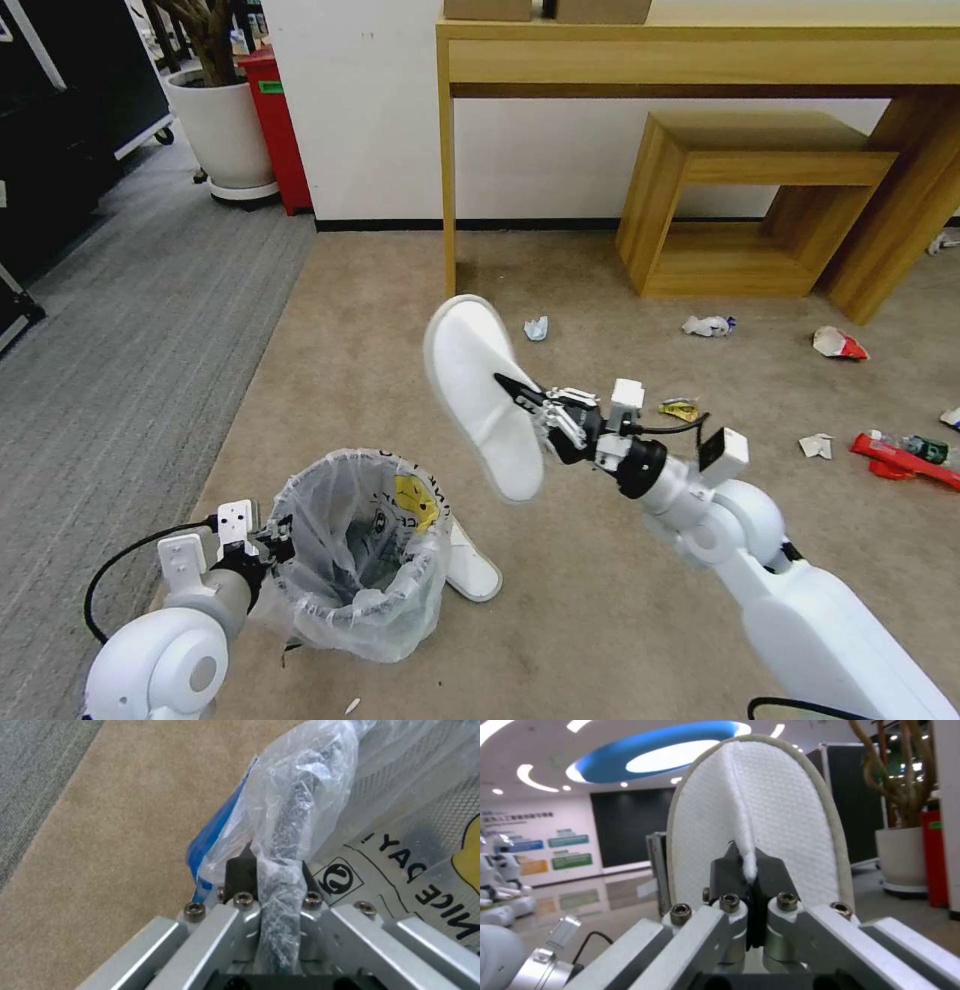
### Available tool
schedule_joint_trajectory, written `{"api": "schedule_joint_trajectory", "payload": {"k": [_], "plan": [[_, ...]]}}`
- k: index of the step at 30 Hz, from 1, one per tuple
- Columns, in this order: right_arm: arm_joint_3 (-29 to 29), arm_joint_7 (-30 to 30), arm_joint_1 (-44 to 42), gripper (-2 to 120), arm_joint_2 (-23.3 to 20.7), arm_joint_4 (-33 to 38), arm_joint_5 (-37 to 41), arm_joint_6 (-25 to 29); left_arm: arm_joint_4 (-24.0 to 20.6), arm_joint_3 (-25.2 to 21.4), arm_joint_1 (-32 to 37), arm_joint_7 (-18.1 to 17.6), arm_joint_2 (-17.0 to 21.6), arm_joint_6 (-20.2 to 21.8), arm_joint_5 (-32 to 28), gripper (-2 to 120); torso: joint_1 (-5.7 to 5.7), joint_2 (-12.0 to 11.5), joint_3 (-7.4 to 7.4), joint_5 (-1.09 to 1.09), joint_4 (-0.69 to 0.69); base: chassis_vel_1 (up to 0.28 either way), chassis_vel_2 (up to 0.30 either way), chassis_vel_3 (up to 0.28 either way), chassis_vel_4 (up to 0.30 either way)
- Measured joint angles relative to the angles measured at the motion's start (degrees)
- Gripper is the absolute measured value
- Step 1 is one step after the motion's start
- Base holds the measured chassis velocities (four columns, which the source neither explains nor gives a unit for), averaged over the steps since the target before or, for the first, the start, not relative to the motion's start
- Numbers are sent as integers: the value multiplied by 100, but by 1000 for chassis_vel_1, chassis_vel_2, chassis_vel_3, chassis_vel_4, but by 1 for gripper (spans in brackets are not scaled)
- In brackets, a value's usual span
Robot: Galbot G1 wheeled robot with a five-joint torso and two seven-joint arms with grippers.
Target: Pick up the trash bin and place the garbage on the floor into it.
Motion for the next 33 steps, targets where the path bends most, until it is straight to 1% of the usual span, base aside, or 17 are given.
{"api": "schedule_joint_trajectory", "payload": {"k": [2,4,6,8,9,11,12,14,15,18,19,21,23,25,27,30,33], "plan": [[-45,0,26,0,14,-20,4,11,-30,-3,21,0,-2,0,0,1,0,0,0,0,0,0,0,0,0],[-320,0,170,0,107,-144,8,75,-177,-9,106,0,-21,6,10,1,0,0,0,0,0,0,0,0,0],[-385,0,209,0,133,-174,13,93,-207,-10,122,1,-27,7,12,1,0,0,0,0,-1,0,0,0,0],[-645,-18,374,0,241,-316,34,200,-285,-16,163,4,-54,9,26,1,0,0,0,-1,-1,0,0,0,0],[-645,-18,374,0,241,-316,34,200,-285,-16,163,4,-54,9,26,1,0,0,0,-1,-1,0,0,0,0],[-922,-116,556,0,399,-485,60,314,-343,-18,203,10,-95,12,62,1,0,0,0,1,0,0,0,0,0],[-922,-116,556,0,399,-485,60,314,-343,-18,203,10,-95,12,62,1,0,0,0,1,0,0,0,0,0],[-1137,-185,693,0,537,-616,125,370,-361,-19,229,21,-128,12,105,1,0,0,0,-2,0,0,0,0,0],[-1137,-185,693,0,537,-616,125,370,-361,-19,229,21,-128,12,105,1,0,0,0,-2,0,0,0,0,0],[-1574,-334,968,0,925,-933,199,498,-394,-17,282,62,-208,12,188,1,0,0,0,-2,0,0,0,0,0],[-1574,-334,968,0,925,-933,199,498,-394,-17,282,62,-208,12,188,1,0,0,0,-2,0,0,0,0,0],[-1940,-460,1247,0,1295,-1325,190,598,-439,-50,351,87,-291,7,247,1,0,0,0,-1,0,0,0,0,0],[-2012,-493,1319,0,1364,-1415,184,624,-455,-72,379,94,-315,3,268,1,0,0,0,-2,1,0,0,0,0],[-2264,-606,1537,0,1574,-1761,143,705,-514,-144,455,109,-394,-18,323,1,0,0,0,-1,2,0,0,0,0],[-2316,-649,1578,0,1616,-1853,121,732,-524,-148,458,111,-410,-19,325,1,0,0,0,-1,1,0,0,0,0],[-2576,-865,1657,0,1721,-2348,11,883,-535,-156,471,118,-433,-29,323,1,0,0,0,-1,-1,0,0,0,0],[-2646,-939,1652,0,1760,-2509,-37,950,-534,-164,466,120,-424,-36,316,1,0,0,0,0,0,0,0,0,0]]}}
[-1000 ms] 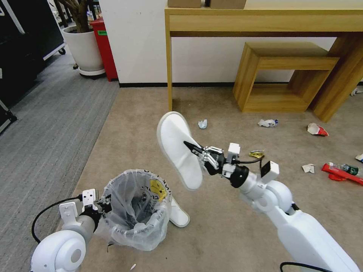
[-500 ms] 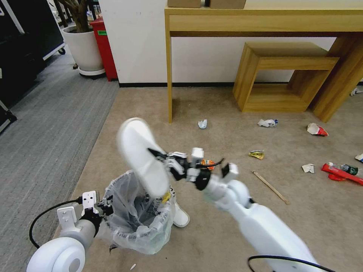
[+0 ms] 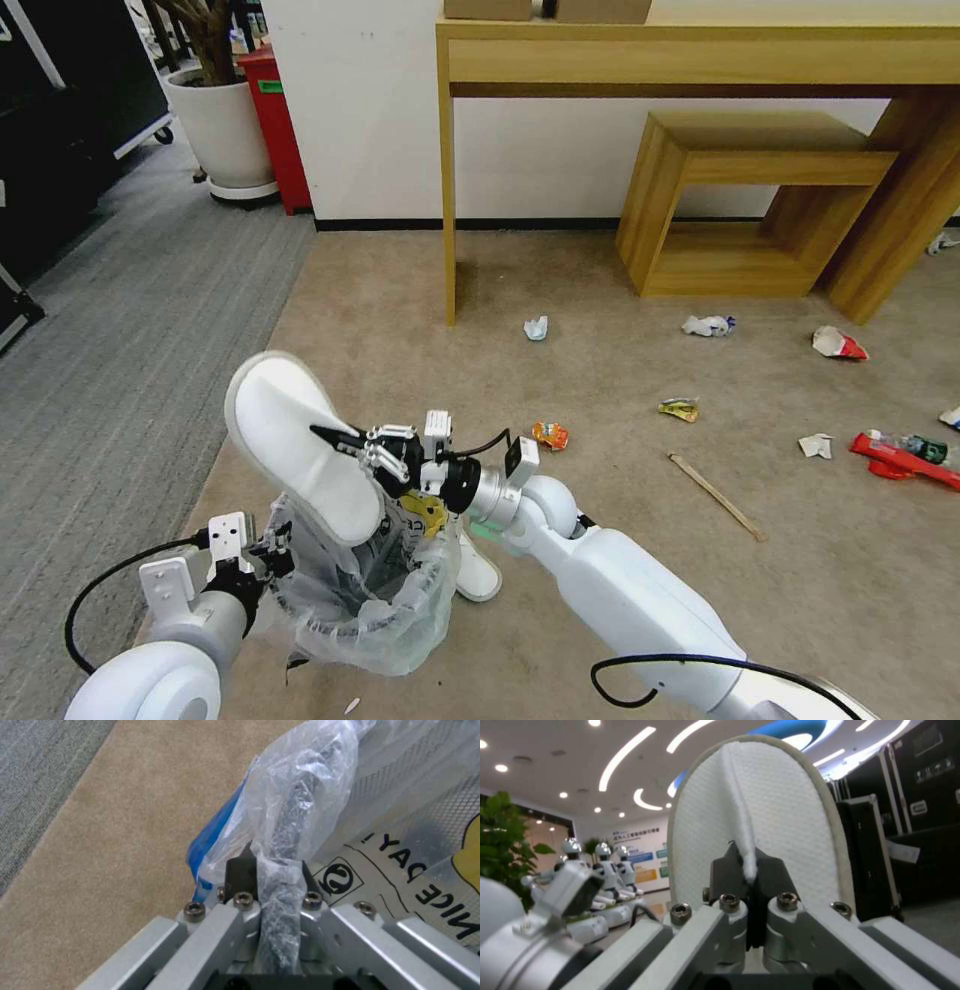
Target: Pick up the trash bin and place the garbage on the floor into it.
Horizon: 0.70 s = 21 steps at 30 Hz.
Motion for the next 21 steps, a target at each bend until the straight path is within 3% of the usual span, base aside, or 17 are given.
{"api": "schedule_joint_trajectory", "payload": {"k": [16,18,21], "plan": [[-247,54,-10,1,-130,-309,-317,231,26,-69,-6,7,78,-25,-72,1,0,0,0,0,0,0,0,0,0],[-242,57,-15,4,-137,-311,-338,231,26,-77,-7,7,84,-26,-80,1,0,0,0,0,0,0,0,0,0],[-222,71,-16,22,-193,-303,-369,231,26,-94,-10,7,95,-30,-93,1,0,0,0,0,0,0,0,0,0]]}}
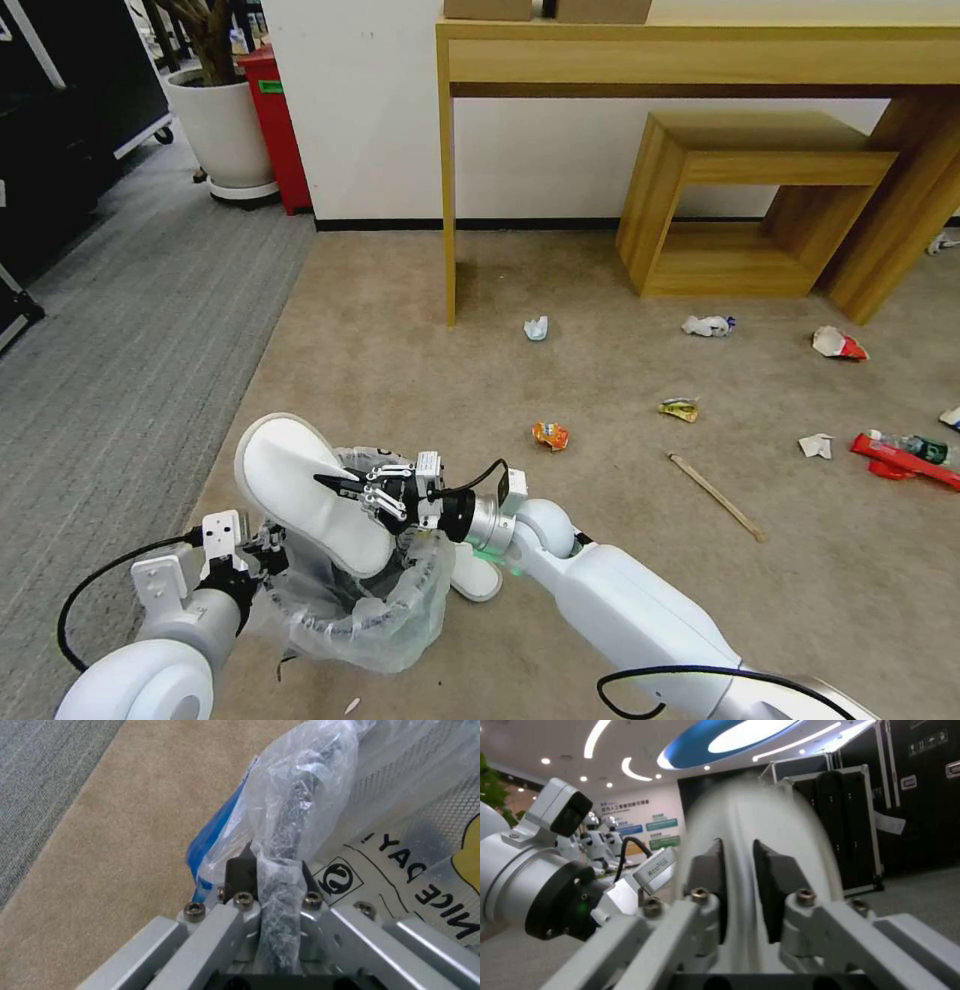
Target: Pick up the trash bin and place the garbage on the floor into it.
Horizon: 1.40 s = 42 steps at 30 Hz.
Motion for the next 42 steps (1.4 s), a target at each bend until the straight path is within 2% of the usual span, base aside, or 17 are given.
{"api": "schedule_joint_trajectory", "payload": {"k": [2,4,5,7,8,10,12,15,19,21,22,25,29,34,38,42], "plan": [[5,3,3,25,-19,7,-2,0,0,-3,0,0,0,0,-2,1,0,0,0,0,0,0,0,0,0],[39,8,2,37,-85,43,-18,0,8,-17,1,0,-1,-4,-5,1,0,0,0,0,0,0,0,0,0],[39,8,2,37,-85,43,-18,0,8,-17,1,0,-1,-4,-5,1,0,0,0,0,0,0,0,0,0],[75,74,-36,46,-148,110,-26,-2,32,-25,-4,-1,0,-11,-6,1,0,0,0,0,1,0,0,0,0],[75,74,-36,46,-148,110,-26,-2,32,-25,-4,-1,0,-11,-6,1,0,0,0,0,1,0,0,0,0],[157,286,-80,59,-240,278,-27,-25,74,-25,-23,-4,-11,-14,-2,1,0,0,0,0,0,0,0,0,0],[218,417,-109,62,-291,394,-10,-60,91,-24,-27,-4,-17,-15,6,1,0,0,0,0,0,0,0,0,0],[551,788,-269,79,-529,895,90,-268,173,-20,-53,-7,-24,-22,33,1,0,0,0,0,0,0,0,0,0],[813,981,-407,87,-725,1185,131,-359,215,-20,-72,-7,-17,-26,34,1,0,0,0,1,0,0,0,0,0],[1183,1130,-613,97,-1015,1512,190,-471,275,-29,-93,-10,12,-33,29,1,0,0,0,0,-1,0,0,0,0],[1183,1130,-613,97,-1015,1512,190,-471,275,-29,-93,-10,12,-33,29,1,0,0,0,0,-1,0,0,0,0],[1700,1203,-941,100,-1382,1845,254,-523,415,-76,-140,-12,94,-45,-1,1,0,0,0,1,0,0,0,0,0],[2144,1219,-1228,100,-1649,2080,303,-545,583,-108,-201,-20,179,-47,-41,1,0,0,-1,-1,0,0,0,0,0],[2563,1223,-1493,100,-1828,2293,351,-566,775,-144,-227,-33,257,-56,-47,1,0,0,-1,1,0,0,0,0,0],[3112,1242,-1799,100,-1984,2484,415,-566,998,-258,-194,-38,331,-84,-25,1,0,0,-1,0,0,0,0,0,0],[3302,1279,-1932,100,-2013,2535,419,-568,1047,-331,-158,-38,349,-93,-18,1,0,0,0,0,0,0,0,0,0]]}}
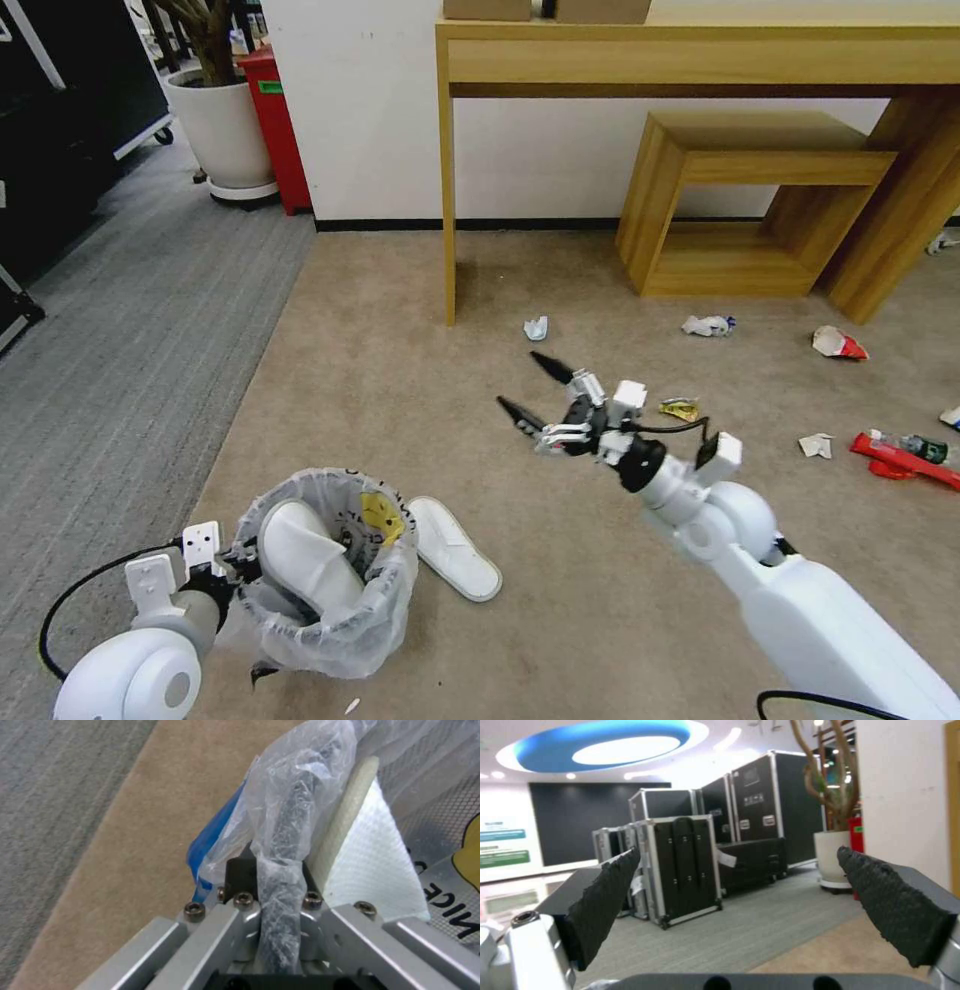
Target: Pick up the trash bin and place the garbage on the floor into it.
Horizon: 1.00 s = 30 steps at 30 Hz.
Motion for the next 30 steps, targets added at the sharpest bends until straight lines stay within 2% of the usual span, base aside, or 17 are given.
{"api": "schedule_joint_trajectory", "payload": {"k": [8,13,16,23,27,30], "plan": [[364,337,-420,100,-33,83,-9,-134,18,-193,183,0,10,-63,20,1,0,0,0,0,0,0,0,0,0],[376,634,-592,100,-71,27,-123,-487,-46,-255,264,6,-10,-86,24,1,0,0,0,0,0,0,0,0,0],[197,909,-637,100,-59,-94,-112,-1092,-89,-262,291,11,-59,-104,39,1,0,0,0,-1,0,0,0,0,0],[-207,1411,-517,100,12,-361,-502,-1674,-122,-246,288,20,-146,-120,79,1,0,0,0,0,-1,0,0,0,0],[-714,1946,-263,100,183,-608,-1036,-2221,-138,-223,271,28,-215,-129,119,1,0,0,0,0,0,0,0,0,0],[-957,2161,-138,100,263,-722,-1244,-2409,-160,-221,275,29,-243,-132,135,1,0,0,0,0,0,0,0,0,0]]}}
